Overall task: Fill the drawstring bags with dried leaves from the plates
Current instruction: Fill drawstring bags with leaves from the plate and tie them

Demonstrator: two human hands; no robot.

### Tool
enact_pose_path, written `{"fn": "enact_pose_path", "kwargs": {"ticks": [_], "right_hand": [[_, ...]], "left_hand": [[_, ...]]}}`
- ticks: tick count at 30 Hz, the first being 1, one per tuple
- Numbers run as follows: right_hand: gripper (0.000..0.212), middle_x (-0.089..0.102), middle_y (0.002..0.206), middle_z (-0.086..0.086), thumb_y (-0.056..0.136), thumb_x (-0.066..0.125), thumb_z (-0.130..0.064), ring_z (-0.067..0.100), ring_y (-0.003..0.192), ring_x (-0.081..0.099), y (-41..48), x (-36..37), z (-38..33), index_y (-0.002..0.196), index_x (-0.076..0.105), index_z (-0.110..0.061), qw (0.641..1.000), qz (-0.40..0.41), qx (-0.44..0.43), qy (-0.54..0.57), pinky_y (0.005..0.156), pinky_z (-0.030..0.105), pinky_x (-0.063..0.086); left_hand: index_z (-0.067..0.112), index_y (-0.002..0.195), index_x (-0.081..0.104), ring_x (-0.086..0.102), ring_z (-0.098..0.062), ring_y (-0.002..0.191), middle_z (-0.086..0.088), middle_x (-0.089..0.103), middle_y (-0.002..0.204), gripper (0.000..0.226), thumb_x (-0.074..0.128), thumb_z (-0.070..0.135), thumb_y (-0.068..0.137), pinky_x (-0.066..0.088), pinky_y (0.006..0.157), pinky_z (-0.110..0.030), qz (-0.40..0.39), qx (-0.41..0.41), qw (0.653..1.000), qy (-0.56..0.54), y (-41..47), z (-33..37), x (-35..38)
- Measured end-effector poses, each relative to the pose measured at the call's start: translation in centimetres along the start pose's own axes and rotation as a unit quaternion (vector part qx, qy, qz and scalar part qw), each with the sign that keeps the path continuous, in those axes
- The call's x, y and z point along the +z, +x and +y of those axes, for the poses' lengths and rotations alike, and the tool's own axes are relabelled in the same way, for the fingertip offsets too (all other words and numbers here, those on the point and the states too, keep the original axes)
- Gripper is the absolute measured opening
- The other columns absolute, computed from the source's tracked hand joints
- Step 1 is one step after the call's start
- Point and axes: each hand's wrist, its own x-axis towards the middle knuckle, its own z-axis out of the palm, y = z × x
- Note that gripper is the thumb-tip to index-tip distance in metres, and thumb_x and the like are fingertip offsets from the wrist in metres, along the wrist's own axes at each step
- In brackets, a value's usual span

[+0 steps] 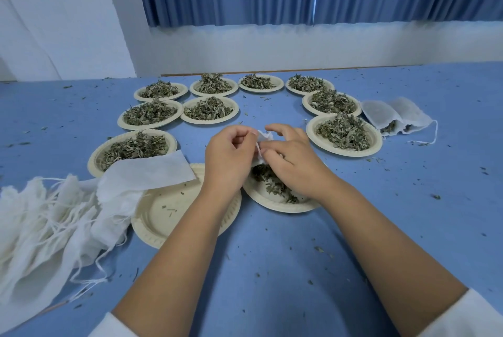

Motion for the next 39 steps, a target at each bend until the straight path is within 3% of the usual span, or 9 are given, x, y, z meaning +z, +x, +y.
{"fn": "enact_pose_path", "kwargs": {"ticks": [3,9,15,20,25,30,34,37,39], "right_hand": [[0.031,0.049,0.135,-0.008,0.092,0.054,-0.020,0.013,0.130,0.031,0.1,-0.7,0.2,0.115,0.071,-0.031,0.998,0.055,-0.014,0.013,0.102,0.021,0.022],[0.010,0.065,0.107,-0.013,0.087,0.070,-0.029,0.010,0.109,0.054,0.3,-1.8,1.0,0.091,0.078,-0.025,0.992,0.121,-0.013,0.034,0.095,0.035,0.045],[0.038,0.067,0.091,-0.019,0.093,0.058,-0.045,0.005,0.099,0.057,0.1,-1.9,0.6,0.062,0.073,-0.028,0.983,0.164,-0.025,0.075,0.091,0.030,0.043],[0.048,0.066,0.099,-0.021,0.097,0.044,-0.044,0.005,0.108,0.051,0.0,-1.5,0.1,0.068,0.077,-0.025,0.988,0.122,-0.037,0.083,0.092,0.007,0.028],[0.044,0.064,0.102,-0.019,0.098,0.044,-0.043,0.006,0.112,0.050,0.1,-1.3,0.5,0.079,0.079,-0.025,0.987,0.125,-0.043,0.089,0.093,0.006,0.027],[0.038,0.056,0.120,-0.018,0.102,0.041,-0.039,0.006,0.124,0.038,0.3,-0.7,0.8,0.099,0.077,-0.027,0.996,0.052,-0.029,0.068,0.096,0.003,0.017],[0.049,0.052,0.136,-0.008,0.104,0.029,-0.039,0.013,0.134,0.029,0.4,0.2,0.9,0.106,0.074,-0.018,0.997,-0.003,-0.013,0.078,0.106,0.018,0.017],[0.057,0.056,0.126,-0.010,0.101,0.019,-0.050,0.015,0.133,0.032,0.3,0.6,0.7,0.114,0.069,-0.025,0.994,-0.036,-0.015,0.099,0.115,0.032,0.020],[0.062,0.055,0.123,-0.012,0.097,0.016,-0.057,0.012,0.133,0.034,0.2,0.5,0.6,0.107,0.070,-0.027,0.992,-0.004,-0.013,0.122,0.114,0.023,0.020]], "left_hand": [[0.023,0.081,0.071,0.066,-0.020,0.075,0.008,0.066,0.062,0.017,0.062,0.019,0.094,0.057,0.086,-0.052,0.013,-0.006,1.000,-0.002,0.1,0.0,-0.3],[0.023,0.084,0.071,0.062,-0.010,0.063,0.008,0.065,0.060,0.013,0.062,0.021,0.094,0.060,0.075,-0.052,0.033,-0.011,0.999,-0.005,0.3,0.1,-0.6],[0.022,0.085,0.071,0.065,-0.014,0.068,0.008,0.066,0.062,0.013,0.062,0.022,0.094,0.060,0.077,-0.051,0.032,-0.015,0.999,-0.002,0.3,0.0,-0.6],[0.021,0.086,0.072,0.066,-0.014,0.069,0.004,0.068,0.067,0.012,0.062,0.022,0.094,0.060,0.079,-0.050,0.037,-0.012,0.999,0.004,0.2,0.0,-0.6],[0.020,0.087,0.072,0.065,-0.013,0.069,0.006,0.067,0.065,0.012,0.062,0.021,0.094,0.059,0.080,-0.050,0.035,-0.013,0.999,0.002,0.2,0.1,-0.5],[0.017,0.086,0.071,0.064,-0.015,0.070,0.006,0.065,0.061,0.013,0.061,0.018,0.094,0.057,0.085,-0.051,0.016,-0.009,1.000,0.007,-0.1,0.2,-0.3],[0.017,0.083,0.070,0.069,-0.025,0.082,-0.001,0.072,0.074,0.016,0.059,0.011,0.093,0.056,0.088,-0.051,-0.025,-0.005,1.000,0.009,-0.5,0.4,0.0],[0.015,0.087,0.071,0.070,-0.021,0.083,-0.002,0.073,0.079,0.014,0.059,0.012,0.093,0.056,0.088,-0.049,-0.024,0.006,1.000,0.019,-0.5,0.3,0.0],[0.017,0.085,0.070,0.066,-0.014,0.073,0.007,0.068,0.065,0.014,0.060,0.015,0.094,0.058,0.086,-0.048,-0.007,0.003,1.000,0.013,-0.3,0.3,-0.2]]}}
